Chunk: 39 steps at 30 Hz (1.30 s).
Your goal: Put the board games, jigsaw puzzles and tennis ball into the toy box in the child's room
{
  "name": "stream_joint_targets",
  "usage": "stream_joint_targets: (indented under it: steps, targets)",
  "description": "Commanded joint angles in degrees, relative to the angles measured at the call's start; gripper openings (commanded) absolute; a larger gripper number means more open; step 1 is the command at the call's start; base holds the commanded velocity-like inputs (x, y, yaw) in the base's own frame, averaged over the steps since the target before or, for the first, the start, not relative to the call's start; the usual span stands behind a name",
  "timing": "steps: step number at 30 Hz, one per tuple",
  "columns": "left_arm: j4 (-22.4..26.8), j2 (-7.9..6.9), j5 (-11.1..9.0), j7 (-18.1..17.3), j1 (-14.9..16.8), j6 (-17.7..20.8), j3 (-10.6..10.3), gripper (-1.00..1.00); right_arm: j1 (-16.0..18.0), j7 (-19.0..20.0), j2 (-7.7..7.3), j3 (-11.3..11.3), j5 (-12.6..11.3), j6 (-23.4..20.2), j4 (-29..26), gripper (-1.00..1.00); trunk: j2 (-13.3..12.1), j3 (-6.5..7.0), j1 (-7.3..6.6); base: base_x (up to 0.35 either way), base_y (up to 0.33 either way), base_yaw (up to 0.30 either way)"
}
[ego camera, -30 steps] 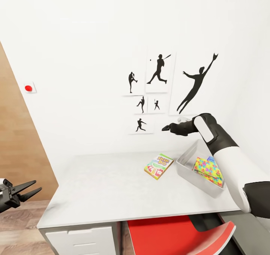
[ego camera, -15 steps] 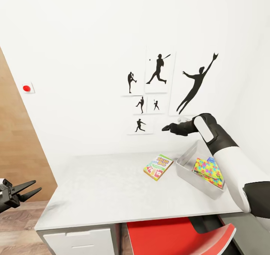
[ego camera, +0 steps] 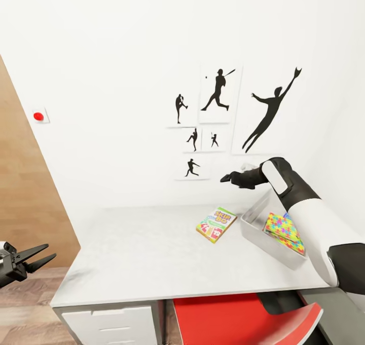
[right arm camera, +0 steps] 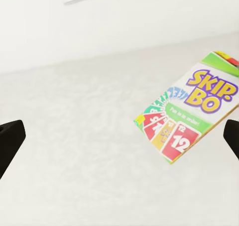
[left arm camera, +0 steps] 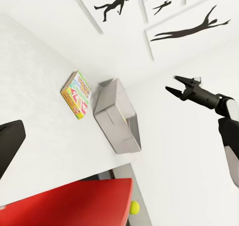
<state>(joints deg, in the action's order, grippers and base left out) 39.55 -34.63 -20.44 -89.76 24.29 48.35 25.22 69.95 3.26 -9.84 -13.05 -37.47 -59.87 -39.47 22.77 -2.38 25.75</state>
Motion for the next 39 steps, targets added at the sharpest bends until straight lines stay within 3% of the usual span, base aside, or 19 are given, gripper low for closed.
stream_joint_targets:
  steps: [1, 19, 23, 26, 33, 39]
  targets:
    - [0.00, 0.00, 0.05, -0.24, 0.06, 0.61, 0.00, 1.00, 0.09, 0.34, -0.07, -0.22, 0.28, -0.13, 0.04, 1.00, 0.15, -0.23, 0.04, 0.000, 0.000, 0.078]
    - [0.00, -0.08, 0.05, -0.24, 0.06, 0.61, 0.00, 1.00, 1.11, 0.31, 0.14, -0.22, 0.25, -0.13, 0.46, 1.00, 0.15, -0.69, 0.04, 0.000, 0.000, 0.016]
    - [0.00, -0.08, 0.05, -0.24, 0.06, 0.61, 0.00, 1.00, 1.67, 0.18, 0.92, -0.28, 0.50, -0.13, 1.58, 1.00, 0.15, -0.69, 0.04, 0.000, 0.000, 0.000]
    - [0.01, -0.08, 0.05, -0.24, 0.06, 0.61, 0.00, 1.00, 3.21, -0.47, 1.75, -0.29, 1.03, -0.13, 4.44, 1.00, 0.15, -0.69, 0.04, 0.000, 0.000, 0.000]
    - [0.02, -0.08, 0.05, -0.24, 0.06, 0.61, 0.00, 1.00, 11.04, -5.42, 5.50, -0.25, 3.83, -0.13, 18.91, 1.00, 0.15, -0.69, 0.04, 0.000, 0.000, 0.000]
    - [0.02, -0.08, 0.05, -0.24, 0.06, 0.61, 0.00, 1.00, 14.03, -6.80, 6.86, -0.25, 4.52, -0.13, 22.45, 1.00, 0.15, -0.69, 0.04, 0.000, 0.000, 0.000]
